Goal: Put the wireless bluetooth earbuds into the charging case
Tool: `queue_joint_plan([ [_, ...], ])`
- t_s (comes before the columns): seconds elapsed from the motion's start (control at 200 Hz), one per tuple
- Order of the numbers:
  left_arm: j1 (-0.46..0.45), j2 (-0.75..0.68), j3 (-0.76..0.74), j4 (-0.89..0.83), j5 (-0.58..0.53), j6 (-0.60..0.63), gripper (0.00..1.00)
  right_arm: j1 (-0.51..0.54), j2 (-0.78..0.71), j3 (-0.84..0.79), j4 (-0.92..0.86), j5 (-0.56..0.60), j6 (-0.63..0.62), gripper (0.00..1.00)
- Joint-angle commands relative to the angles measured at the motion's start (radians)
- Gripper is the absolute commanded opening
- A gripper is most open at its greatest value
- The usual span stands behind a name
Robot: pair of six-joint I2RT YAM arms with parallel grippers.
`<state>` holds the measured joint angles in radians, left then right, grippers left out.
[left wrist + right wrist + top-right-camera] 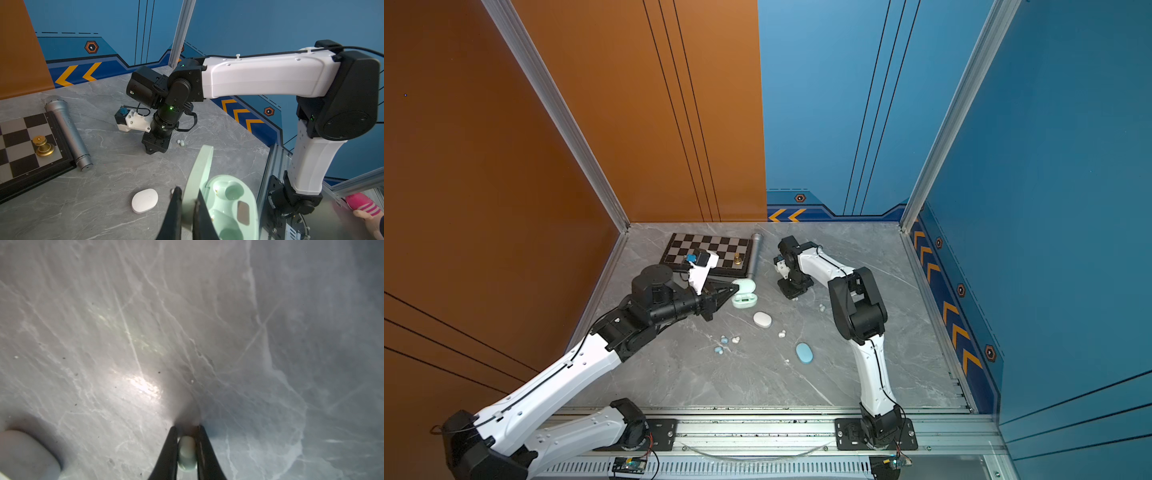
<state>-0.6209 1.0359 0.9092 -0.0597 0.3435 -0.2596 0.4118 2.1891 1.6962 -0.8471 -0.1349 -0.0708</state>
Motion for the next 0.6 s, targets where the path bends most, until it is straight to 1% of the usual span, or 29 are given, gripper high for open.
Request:
queue_joint_plan([
  [0.0, -0.019, 0.008, -0.009, 0.075, -0.056, 0.001, 0.00, -0.051, -0.080, -0.047, 0.035, -0.088, 0.147, 0.12],
  [0.065, -0.028, 0.015, -0.019, 0.103, -0.081, 0.009, 0.00, -0.080, -0.108, -0.071, 0.060, -0.148, 0.207, 0.11],
  [0.085, -0.029, 0.018, -0.026, 0.115, -0.089, 0.011, 0.00, -0.090, -0.145, -0.078, 0.066, -0.169, 0.225, 0.11],
  [0.15, -0.035, 0.027, -0.047, 0.166, -0.121, 0.011, 0.00, -0.117, -0.194, -0.105, 0.085, -0.229, 0.266, 0.11],
  [0.35, -0.054, 0.105, -0.068, 0.278, -0.182, 0.033, 0.00, -0.169, -0.349, -0.165, 0.089, -0.362, 0.316, 0.11],
  [0.455, -0.059, 0.161, -0.057, 0.329, -0.197, 0.035, 0.00, -0.190, -0.439, -0.197, 0.090, -0.457, 0.344, 0.11],
  [0.596, -0.069, 0.232, -0.016, 0.355, -0.207, 0.053, 0.00, -0.194, -0.580, -0.258, 0.090, -0.541, 0.382, 0.11],
])
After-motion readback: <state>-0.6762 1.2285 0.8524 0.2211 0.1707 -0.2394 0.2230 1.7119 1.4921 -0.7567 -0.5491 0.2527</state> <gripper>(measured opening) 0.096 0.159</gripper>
